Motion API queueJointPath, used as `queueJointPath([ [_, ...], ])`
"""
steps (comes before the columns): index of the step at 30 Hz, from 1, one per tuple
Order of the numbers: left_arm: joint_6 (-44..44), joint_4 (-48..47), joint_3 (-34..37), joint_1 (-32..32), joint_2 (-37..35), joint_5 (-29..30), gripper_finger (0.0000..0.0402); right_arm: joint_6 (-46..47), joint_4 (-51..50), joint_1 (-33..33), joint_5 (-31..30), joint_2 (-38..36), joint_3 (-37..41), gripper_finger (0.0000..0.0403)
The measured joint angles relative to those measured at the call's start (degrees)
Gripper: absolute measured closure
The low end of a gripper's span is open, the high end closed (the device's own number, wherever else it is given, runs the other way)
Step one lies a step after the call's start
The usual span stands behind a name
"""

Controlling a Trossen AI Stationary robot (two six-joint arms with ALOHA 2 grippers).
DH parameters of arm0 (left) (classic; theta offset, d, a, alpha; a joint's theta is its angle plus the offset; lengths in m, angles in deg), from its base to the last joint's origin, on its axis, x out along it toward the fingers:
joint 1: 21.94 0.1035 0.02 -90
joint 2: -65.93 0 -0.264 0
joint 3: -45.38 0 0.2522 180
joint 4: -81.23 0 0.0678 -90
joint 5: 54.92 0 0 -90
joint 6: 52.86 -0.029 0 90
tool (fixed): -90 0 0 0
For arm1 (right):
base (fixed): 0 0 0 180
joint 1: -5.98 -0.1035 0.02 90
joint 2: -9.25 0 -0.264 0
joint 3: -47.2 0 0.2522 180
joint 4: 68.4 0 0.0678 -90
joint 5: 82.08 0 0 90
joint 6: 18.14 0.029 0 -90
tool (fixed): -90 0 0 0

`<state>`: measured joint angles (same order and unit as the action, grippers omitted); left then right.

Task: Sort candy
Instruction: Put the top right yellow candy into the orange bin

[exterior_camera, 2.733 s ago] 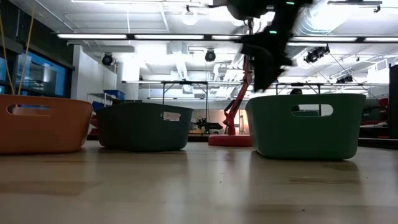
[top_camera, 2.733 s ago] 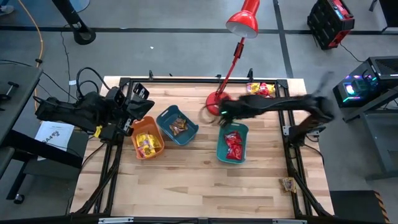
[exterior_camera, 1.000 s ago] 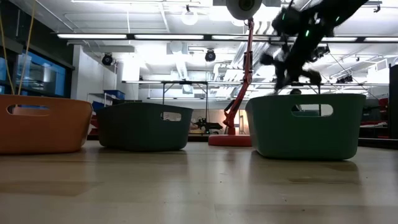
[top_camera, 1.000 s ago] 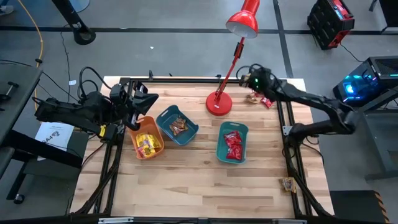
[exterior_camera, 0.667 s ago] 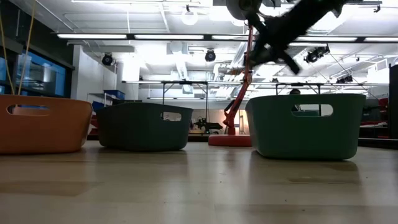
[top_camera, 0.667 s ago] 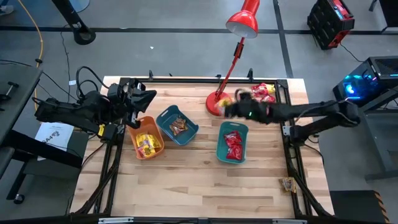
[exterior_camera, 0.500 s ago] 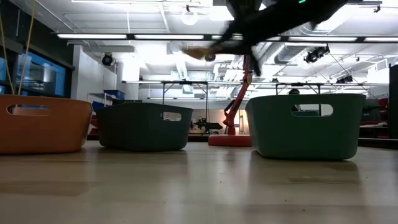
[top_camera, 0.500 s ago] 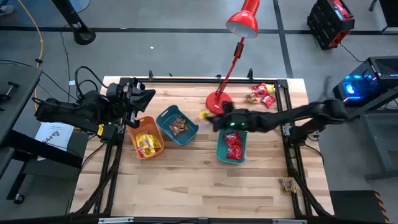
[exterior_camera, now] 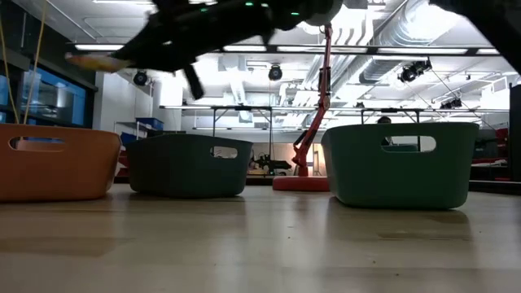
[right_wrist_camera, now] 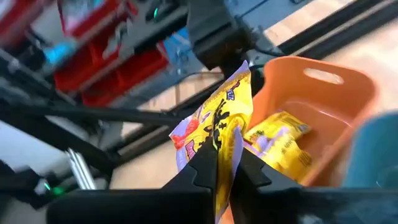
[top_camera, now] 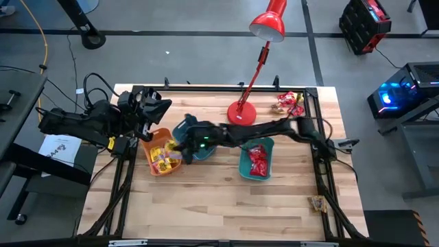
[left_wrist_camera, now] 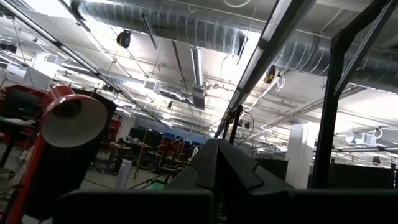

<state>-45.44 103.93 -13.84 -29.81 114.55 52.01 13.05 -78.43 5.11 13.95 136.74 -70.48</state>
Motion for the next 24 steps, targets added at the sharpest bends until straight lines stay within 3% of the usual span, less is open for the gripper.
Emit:
queueJointPath([
  [3,0.00,-0.05,0.00,-0.09,0.00,-0.18,0.0401,-3.10,-6.32,0.32,0.53,5.05,-8.94,0.0378],
  [7,0.92,-0.12,0.00,-0.09,0.00,-0.94,0.0402,-2.61,-9.68,1.42,5.96,9.56,-17.23,0.0346],
  [15,0.98,-0.22,0.00,-0.07,-0.11,-2.59,0.0401,-4.53,-15.25,1.80,7.49,10.64,-20.31,0.0245],
  [20,0.96,-0.39,0.00,-0.07,-0.33,-2.91,0.0401,-15.78,-37.28,3.51,9.31,6.27,-20.31,0.0225],
  [24,-0.17,-0.56,0.00,-0.07,-0.33,-2.90,0.0402,-24.64,-58.02,3.59,-2.90,1.64,-18.68,0.0226],
])
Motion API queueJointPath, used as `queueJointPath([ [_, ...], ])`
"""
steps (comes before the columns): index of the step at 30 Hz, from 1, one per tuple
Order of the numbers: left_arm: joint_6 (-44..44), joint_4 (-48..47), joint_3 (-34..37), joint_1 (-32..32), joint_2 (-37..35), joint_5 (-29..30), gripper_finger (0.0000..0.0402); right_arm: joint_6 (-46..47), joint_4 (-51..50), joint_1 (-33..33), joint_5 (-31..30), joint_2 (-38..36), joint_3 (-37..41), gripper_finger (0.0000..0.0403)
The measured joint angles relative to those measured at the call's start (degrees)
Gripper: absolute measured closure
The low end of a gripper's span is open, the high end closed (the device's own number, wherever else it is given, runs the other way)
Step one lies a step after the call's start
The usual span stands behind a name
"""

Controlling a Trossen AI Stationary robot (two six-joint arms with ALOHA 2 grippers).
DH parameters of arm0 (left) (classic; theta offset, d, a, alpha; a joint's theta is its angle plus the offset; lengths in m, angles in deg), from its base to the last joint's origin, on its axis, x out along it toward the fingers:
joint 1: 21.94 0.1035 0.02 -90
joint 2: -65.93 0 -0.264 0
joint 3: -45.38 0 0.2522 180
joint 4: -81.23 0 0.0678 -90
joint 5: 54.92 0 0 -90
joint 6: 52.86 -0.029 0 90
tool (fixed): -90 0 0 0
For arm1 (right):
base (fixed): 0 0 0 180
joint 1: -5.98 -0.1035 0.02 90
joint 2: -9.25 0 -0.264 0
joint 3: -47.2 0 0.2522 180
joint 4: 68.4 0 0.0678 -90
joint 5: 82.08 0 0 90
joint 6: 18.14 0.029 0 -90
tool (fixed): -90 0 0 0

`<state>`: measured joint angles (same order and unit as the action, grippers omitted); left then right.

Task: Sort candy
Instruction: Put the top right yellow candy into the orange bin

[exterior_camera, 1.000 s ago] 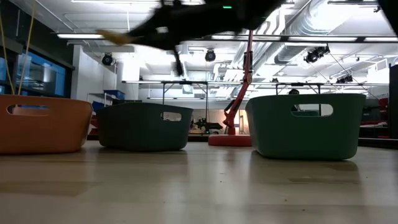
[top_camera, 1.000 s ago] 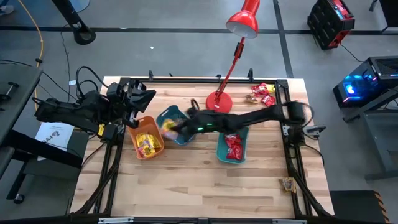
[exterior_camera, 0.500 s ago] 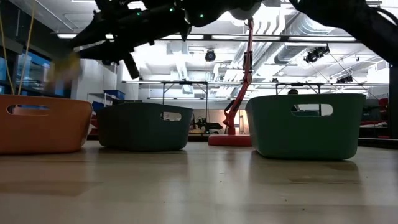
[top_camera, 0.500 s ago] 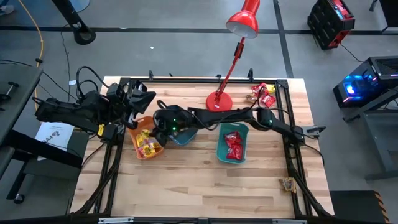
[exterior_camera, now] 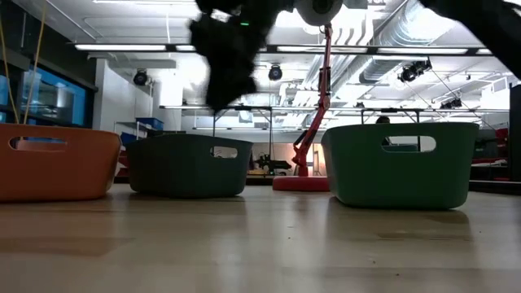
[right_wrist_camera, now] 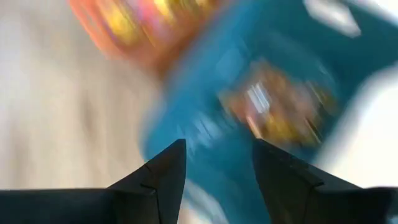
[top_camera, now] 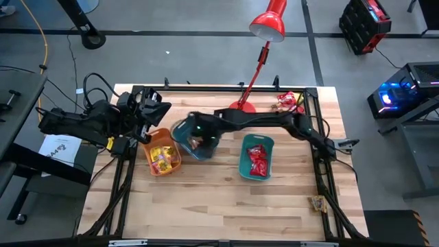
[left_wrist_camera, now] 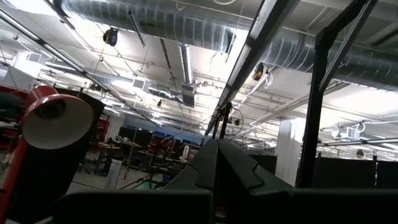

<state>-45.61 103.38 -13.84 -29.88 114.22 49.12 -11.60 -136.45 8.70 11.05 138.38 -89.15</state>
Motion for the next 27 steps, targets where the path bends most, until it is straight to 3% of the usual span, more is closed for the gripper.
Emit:
queueJointPath([
  [3,-0.33,-0.10,0.00,0.00,0.02,0.01,0.0401,-0.22,-6.16,0.75,-6.17,-5.32,6.84,0.0226],
  [7,-0.36,-0.21,0.00,0.00,-0.03,0.01,0.0402,4.14,-3.65,3.42,-10.44,-18.09,24.31,0.0226],
  [13,-0.38,-1.93,0.00,0.03,-0.15,0.01,0.0402,25.57,1.76,8.74,-21.77,-41.16,54.24,0.0227],
  [17,-0.36,-2.02,0.00,0.42,-0.13,0.04,0.0401,38.76,2.65,15.76,-29.40,-52.01,66.34,0.0227],
  [21,-0.03,-2.08,0.00,0.91,-0.13,0.12,0.0402,47.14,4.23,26.10,-34.34,-54.89,71.07,0.0227],
  [27,-0.01,-2.64,0.00,1.25,-0.11,0.23,0.0402,62.66,10.55,41.81,-34.70,-51.66,75.84,0.0247],
])
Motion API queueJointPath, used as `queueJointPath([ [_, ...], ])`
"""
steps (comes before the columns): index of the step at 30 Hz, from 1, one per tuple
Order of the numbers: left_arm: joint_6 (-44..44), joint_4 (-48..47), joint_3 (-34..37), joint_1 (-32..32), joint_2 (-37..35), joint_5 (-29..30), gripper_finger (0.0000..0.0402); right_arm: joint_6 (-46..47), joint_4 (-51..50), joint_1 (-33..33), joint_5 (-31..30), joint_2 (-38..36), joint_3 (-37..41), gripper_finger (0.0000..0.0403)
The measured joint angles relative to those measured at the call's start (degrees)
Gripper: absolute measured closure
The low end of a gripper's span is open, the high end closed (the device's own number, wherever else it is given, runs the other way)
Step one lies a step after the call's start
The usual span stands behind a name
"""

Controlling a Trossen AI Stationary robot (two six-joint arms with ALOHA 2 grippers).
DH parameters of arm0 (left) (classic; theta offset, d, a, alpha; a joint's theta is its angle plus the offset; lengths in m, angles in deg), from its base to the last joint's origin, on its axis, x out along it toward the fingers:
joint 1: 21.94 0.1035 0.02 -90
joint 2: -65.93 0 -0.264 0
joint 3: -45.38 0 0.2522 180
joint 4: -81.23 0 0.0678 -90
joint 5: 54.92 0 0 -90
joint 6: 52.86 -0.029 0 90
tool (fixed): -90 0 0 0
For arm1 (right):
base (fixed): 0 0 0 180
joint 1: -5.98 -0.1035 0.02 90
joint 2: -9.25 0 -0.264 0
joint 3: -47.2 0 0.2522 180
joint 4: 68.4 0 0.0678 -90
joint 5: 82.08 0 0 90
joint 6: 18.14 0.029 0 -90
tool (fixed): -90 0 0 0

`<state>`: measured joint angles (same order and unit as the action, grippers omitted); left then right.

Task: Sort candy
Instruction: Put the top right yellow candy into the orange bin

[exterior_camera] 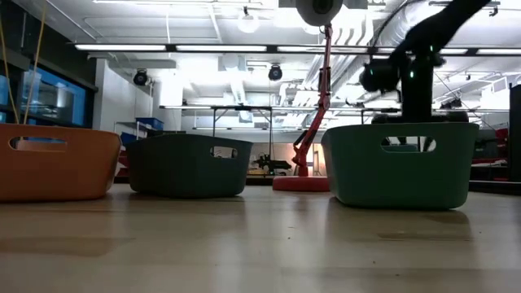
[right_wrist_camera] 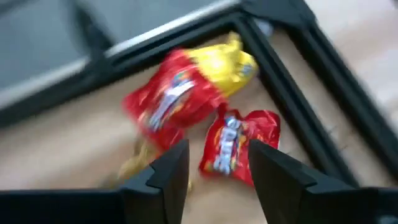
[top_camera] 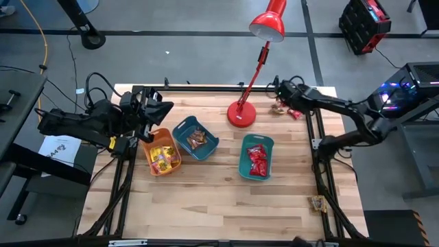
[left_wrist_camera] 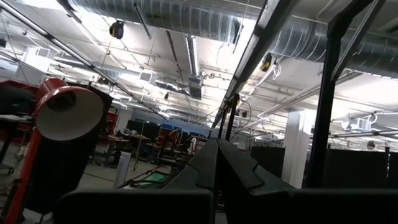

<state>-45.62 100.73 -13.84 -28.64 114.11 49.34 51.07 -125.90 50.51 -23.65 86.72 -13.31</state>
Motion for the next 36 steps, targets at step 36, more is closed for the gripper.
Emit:
queueJointPath([
  [36,1.64,-6.23,0.00,-0.02,0.00,0.01,0.0402,31.30,-5.15,15.19,-0.88,29.41,-15.60,0.0320],
])
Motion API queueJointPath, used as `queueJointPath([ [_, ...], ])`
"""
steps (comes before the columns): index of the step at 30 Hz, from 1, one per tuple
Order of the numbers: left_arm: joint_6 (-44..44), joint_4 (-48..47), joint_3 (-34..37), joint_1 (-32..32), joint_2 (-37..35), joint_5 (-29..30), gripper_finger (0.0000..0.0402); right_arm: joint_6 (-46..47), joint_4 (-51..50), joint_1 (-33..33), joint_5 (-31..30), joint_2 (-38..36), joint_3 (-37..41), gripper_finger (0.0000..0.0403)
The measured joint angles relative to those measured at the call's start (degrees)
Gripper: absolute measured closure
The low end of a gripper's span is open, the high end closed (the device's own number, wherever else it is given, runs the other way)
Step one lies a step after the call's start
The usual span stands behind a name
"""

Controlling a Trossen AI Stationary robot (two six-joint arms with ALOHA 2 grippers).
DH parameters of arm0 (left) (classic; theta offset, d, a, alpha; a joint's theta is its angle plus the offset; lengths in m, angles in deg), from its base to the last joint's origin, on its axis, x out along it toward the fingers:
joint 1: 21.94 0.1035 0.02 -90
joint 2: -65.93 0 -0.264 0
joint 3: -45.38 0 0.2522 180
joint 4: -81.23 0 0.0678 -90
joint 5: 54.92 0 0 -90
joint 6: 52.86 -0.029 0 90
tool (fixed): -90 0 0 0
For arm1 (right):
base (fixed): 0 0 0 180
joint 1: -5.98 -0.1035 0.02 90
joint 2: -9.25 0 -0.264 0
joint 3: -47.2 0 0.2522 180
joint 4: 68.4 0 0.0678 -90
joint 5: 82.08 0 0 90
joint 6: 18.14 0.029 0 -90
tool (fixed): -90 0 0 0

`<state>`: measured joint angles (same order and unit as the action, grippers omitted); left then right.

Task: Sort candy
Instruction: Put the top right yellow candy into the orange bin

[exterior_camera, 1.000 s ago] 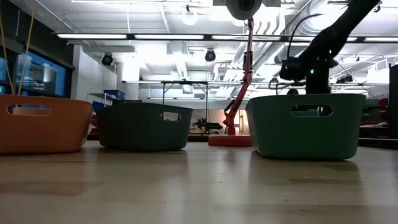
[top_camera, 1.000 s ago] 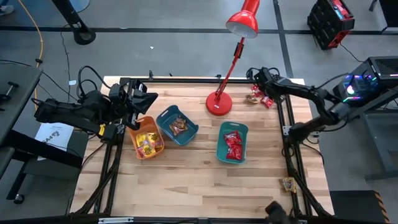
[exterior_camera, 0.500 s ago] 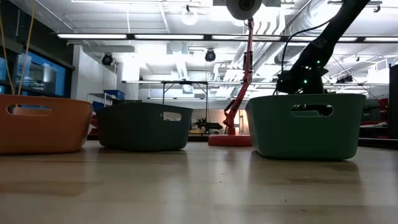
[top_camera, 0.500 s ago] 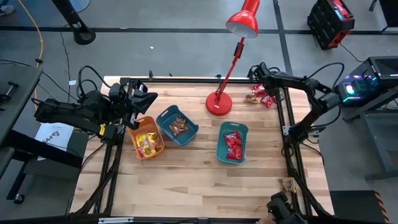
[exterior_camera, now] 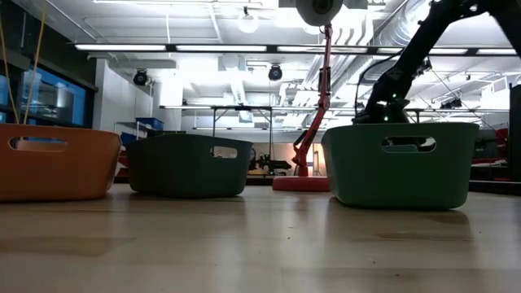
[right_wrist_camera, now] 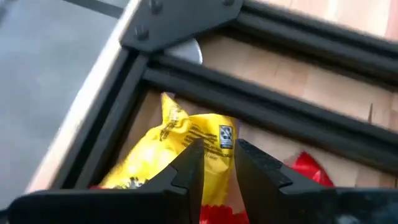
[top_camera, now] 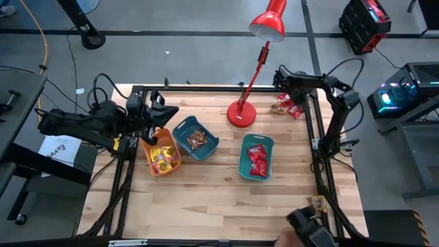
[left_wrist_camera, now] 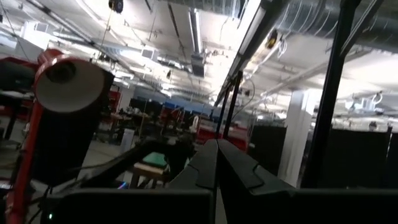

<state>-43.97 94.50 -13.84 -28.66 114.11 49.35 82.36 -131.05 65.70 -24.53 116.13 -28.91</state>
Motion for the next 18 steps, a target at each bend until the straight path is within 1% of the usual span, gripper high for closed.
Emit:
queueJointPath([
  [4,0.02,-2.77,0.00,0.00,0.02,0.01,0.0401,-1.28,-1.59,0.63,2.90,1.40,-1.99,0.0320],
  [9,1.56,-3.58,0.00,0.00,0.02,-0.20,0.0401,-3.56,-1.41,0.68,4.15,1.38,-2.00,0.0320],
  [14,1.53,-4.81,0.00,0.00,-0.13,-0.20,0.0402,-9.61,-0.51,-0.21,6.22,1.38,-3.68,0.0320],
  [16,1.53,-5.21,0.00,0.09,-0.23,-0.22,0.0402,-11.98,-0.41,-1.06,5.73,1.38,-5.40,0.0320],
  [18,1.54,-5.26,0.00,0.39,-0.46,-0.26,0.0401,-13.42,-0.43,-1.98,3.51,1.38,-7.20,0.0320],
])
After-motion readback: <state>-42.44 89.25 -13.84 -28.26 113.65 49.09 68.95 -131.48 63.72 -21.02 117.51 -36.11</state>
